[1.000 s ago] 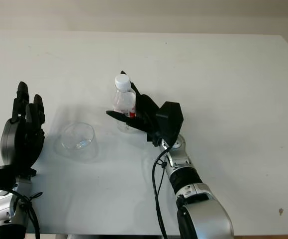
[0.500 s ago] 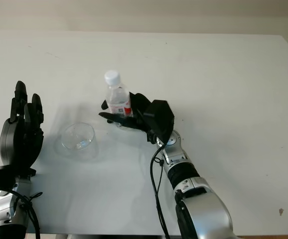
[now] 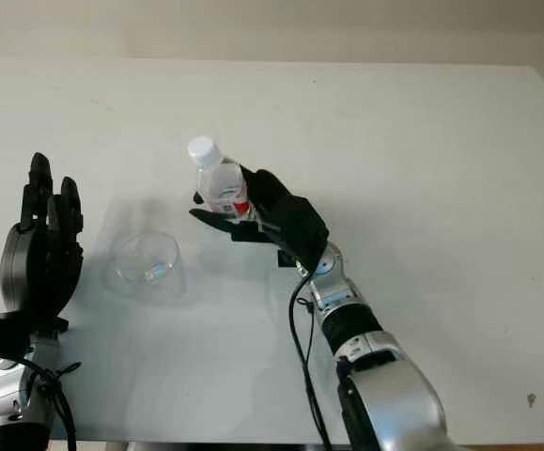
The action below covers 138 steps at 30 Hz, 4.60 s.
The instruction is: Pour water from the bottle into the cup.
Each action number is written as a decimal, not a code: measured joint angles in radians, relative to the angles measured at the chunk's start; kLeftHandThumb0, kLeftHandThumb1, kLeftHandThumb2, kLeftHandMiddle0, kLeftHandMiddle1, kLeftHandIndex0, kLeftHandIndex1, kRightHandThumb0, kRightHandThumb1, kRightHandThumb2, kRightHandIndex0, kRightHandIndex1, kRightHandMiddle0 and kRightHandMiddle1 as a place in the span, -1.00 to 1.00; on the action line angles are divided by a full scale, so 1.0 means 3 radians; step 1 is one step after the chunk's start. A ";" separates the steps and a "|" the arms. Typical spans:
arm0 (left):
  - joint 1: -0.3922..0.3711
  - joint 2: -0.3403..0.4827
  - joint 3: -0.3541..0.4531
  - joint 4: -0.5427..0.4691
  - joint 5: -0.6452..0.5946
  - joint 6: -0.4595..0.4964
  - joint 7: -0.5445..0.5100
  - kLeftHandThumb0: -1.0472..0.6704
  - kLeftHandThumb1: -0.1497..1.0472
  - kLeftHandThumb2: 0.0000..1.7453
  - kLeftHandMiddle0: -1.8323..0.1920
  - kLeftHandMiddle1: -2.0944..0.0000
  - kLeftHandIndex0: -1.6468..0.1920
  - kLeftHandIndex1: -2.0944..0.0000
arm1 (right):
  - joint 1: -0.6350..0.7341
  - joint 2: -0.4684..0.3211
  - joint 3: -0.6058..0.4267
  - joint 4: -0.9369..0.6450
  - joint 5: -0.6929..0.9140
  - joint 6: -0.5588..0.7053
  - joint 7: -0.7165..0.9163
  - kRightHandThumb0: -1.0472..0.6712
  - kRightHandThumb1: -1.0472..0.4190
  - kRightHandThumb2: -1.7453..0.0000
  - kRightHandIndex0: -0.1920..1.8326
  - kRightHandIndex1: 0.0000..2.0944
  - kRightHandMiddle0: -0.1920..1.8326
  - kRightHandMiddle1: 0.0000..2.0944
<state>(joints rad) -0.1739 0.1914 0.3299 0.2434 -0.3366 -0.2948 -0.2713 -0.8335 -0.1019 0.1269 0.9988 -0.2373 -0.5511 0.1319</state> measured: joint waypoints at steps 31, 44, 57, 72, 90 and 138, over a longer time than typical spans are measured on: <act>-0.0002 -0.0044 -0.0016 -0.0049 0.0060 -0.0013 0.0121 -0.66 1.00 -0.39 1.00 1.00 1.00 0.99 | -0.1011 -0.0491 0.1717 0.0407 -0.2585 -0.0192 -0.3351 -0.35 -1.00 0.63 0.26 1.00 -0.06 1.00; -0.0015 -0.0042 -0.0015 -0.0019 0.0060 -0.0033 0.0105 -0.66 1.00 -0.39 1.00 1.00 1.00 1.00 | -0.1265 -0.0564 0.2115 0.0606 -0.2962 -0.0066 -0.4204 -0.39 -1.00 0.60 0.33 1.00 0.00 1.00; -0.0015 -0.0044 -0.0017 -0.0018 0.0067 -0.0056 0.0103 -0.66 1.00 -0.39 1.00 1.00 1.00 1.00 | -0.1493 -0.0665 0.2461 0.0619 -0.3230 -0.0015 -0.4497 -0.42 -1.00 0.75 0.34 1.00 0.00 1.00; -0.0020 -0.0047 -0.0016 -0.0010 0.0067 -0.0059 0.0099 -0.67 1.00 -0.39 1.00 1.00 1.00 1.00 | -0.1585 -0.0683 0.2672 0.0620 -0.3376 0.0068 -0.4651 -0.44 -1.00 0.71 0.38 1.00 -0.04 1.00; -0.0036 -0.0049 -0.0015 0.0008 0.0065 -0.0060 0.0098 -0.67 1.00 -0.39 1.00 1.00 1.00 1.00 | -0.1451 -0.0658 0.2097 0.0660 -0.2413 -0.0426 -0.3781 -0.33 -1.00 0.60 0.31 1.00 0.00 1.00; -0.0489 0.0237 -0.0010 0.0526 -0.0020 0.0134 -0.0248 -0.61 1.00 -0.31 1.00 0.95 1.00 0.99 | 0.1786 -0.0325 -0.0560 -0.2906 0.1116 0.1988 0.0189 -0.34 -1.00 0.53 0.15 1.00 -0.26 1.00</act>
<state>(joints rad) -0.3206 0.2624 0.3269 0.4012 -0.3427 -0.2547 -0.3456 -0.2976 -0.1994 -0.0410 0.1269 0.0975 0.0453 0.1886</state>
